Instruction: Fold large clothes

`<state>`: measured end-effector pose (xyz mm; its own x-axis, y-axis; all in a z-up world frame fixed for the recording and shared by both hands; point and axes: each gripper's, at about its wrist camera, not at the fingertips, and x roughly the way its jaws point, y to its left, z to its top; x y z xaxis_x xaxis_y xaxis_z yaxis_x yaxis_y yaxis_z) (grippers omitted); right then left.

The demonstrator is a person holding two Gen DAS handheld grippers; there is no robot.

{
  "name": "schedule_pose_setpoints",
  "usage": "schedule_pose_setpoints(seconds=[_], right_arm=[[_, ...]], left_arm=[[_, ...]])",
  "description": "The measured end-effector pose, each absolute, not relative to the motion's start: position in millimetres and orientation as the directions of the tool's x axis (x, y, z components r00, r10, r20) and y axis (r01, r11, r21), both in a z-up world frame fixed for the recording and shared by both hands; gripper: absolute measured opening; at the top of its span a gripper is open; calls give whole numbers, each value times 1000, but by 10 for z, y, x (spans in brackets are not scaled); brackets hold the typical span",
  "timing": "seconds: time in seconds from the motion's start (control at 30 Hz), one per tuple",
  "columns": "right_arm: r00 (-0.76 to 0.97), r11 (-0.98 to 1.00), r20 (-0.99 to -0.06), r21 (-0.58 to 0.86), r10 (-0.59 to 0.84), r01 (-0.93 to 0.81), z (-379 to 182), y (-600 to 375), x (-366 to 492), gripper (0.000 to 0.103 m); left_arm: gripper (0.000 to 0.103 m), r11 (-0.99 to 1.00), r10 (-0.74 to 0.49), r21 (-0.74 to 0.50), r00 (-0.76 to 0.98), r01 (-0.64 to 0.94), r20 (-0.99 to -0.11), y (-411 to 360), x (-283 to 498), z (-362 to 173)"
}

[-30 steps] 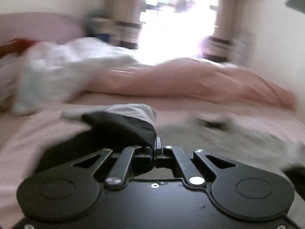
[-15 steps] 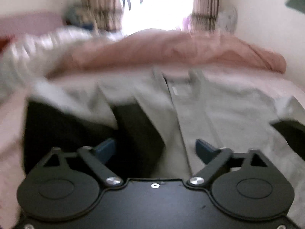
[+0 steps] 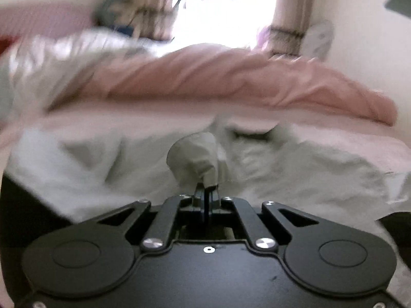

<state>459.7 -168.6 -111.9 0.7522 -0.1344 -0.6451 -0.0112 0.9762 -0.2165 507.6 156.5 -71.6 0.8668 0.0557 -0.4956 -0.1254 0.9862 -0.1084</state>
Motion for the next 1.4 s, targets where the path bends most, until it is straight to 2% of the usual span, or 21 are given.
schedule_pose_setpoints(seconds=[0.07, 0.23, 0.37, 0.47, 0.63, 0.73, 0.8, 0.83, 0.87, 0.9, 0.93, 0.97, 1.03, 1.13, 1.27, 1.33, 1.4], right_arm=[[756, 978, -640, -206, -138, 4, -1105, -1735, 4618, 85], [722, 987, -674, -138, -158, 87, -1159, -1950, 4796, 85], [700, 983, -690, -136, -182, 122, -1198, -2063, 4825, 86], [690, 981, -697, -142, -194, 132, -1214, -2103, 4836, 89], [674, 980, -711, -154, -201, 129, -1275, -2127, 4871, 89], [675, 978, -709, -165, -206, 125, -1263, -2123, 4850, 89], [678, 979, -707, -157, -202, 128, -1244, -2140, 4835, 89], [679, 980, -707, -152, -200, 131, -1236, -2153, 4833, 89], [680, 980, -705, -148, -201, 136, -1227, -2169, 4829, 89], [680, 979, -704, -146, -204, 142, -1223, -2176, 4834, 89], [681, 979, -703, -143, -206, 148, -1217, -2191, 4830, 89], [682, 979, -702, -138, -205, 153, -1210, -2207, 4829, 89], [682, 979, -703, -129, -201, 156, -1200, -2236, 4826, 89], [684, 979, -701, -125, -202, 161, -1198, -2257, 4828, 89], [682, 978, -702, -124, -205, 166, -1193, -2284, 4822, 89], [685, 978, -699, -123, -207, 170, -1177, -2300, 4813, 89], [687, 976, -694, -130, -217, 177, -1168, -2320, 4805, 89]], left_arm=[[0, 992, -3, -113, 903, -50, -429, 1270, 5048, -529], [1, 994, -104, -62, 930, 88, -353, 276, 5102, -384], [1, 980, -198, -119, 867, 161, -458, -379, 5284, -730], [2, 977, -212, -116, 846, 177, -490, -612, 5217, -1003], [6, 982, -169, -26, 812, 187, -559, -809, 5235, -1326], [7, 979, -146, 38, 812, 202, -565, -833, 5174, -1326], [8, 981, -171, -18, 807, 195, -565, -769, 5123, -1250], [9, 980, -196, -86, 814, 179, -546, -670, 5071, -1203], [19, 975, -218, -149, 820, 164, -529, -570, 5037, -1161], [64, 962, -252, -220, 825, 159, -506, -477, 4985, -1129], [89, 942, -285, -296, 838, 156, -466, -360, 4921, -1103], [103, 927, -297, -342, 860, 155, -414, -275, 4843, -1054], [103, 906, -315, -389, 880, 168, -356, -192, 4708, -981], [103, 931, -303, -309, 884, 195, -356, -255, 4633, -893], [103, 976, -176, -195, 885, 99, -432, -350, 4812, -956], [103, 970, -187, -225, 882, 96, -433, -334, 4943, -996], [103, 975, -190, -197, 857, 106, -479, -398, 5091, -1055]])
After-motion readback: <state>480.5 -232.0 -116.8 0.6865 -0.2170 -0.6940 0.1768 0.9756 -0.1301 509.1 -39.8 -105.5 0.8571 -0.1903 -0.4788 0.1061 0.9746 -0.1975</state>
